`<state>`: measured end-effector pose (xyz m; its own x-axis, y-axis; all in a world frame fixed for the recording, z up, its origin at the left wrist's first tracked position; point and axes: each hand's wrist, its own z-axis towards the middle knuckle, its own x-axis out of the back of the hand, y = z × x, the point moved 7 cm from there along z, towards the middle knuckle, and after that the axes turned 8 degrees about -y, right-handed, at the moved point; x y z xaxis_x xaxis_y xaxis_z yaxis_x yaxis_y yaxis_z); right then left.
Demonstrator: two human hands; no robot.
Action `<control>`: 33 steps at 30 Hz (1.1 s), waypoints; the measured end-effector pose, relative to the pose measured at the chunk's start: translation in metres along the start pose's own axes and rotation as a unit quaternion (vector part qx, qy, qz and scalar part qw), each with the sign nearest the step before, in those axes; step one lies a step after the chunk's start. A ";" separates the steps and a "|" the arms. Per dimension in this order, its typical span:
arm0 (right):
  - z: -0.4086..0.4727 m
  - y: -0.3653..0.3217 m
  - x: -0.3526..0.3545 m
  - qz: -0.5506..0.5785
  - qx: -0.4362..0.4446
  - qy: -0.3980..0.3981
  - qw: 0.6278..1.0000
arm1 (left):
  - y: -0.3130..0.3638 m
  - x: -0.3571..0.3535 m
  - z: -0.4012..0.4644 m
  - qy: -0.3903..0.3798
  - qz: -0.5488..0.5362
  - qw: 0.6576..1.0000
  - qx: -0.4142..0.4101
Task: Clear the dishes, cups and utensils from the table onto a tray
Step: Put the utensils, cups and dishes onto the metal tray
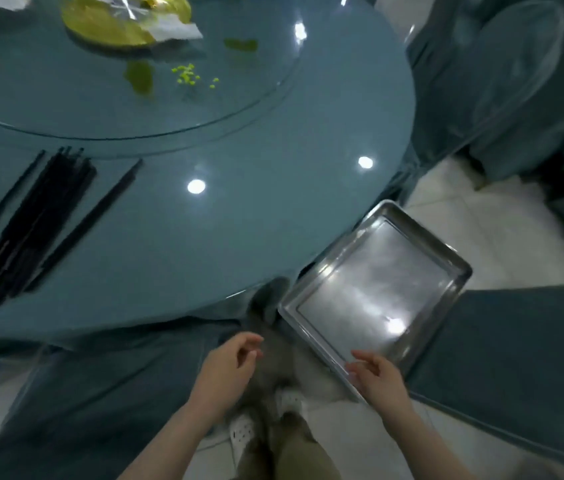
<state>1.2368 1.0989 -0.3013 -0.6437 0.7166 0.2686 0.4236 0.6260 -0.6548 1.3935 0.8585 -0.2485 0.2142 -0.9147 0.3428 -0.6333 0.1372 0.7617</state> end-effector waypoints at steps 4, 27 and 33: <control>0.010 0.098 0.022 0.081 -0.115 0.029 0.990 | -0.011 -0.056 0.010 -0.064 -0.008 0.997 0.048; 0.102 0.227 0.045 0.442 -0.249 0.048 0.860 | -0.086 -0.132 0.001 0.013 -0.112 0.973 0.202; 0.055 0.157 0.044 0.513 -0.164 0.002 0.843 | -0.067 -0.143 -0.014 -0.032 -0.083 0.980 0.176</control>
<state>1.2397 1.2122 -0.4315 0.1690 0.9332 -0.3172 0.9095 -0.2717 -0.3145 1.4156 0.9860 -0.3405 0.2967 -0.9365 0.1868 -0.8130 -0.1451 0.5639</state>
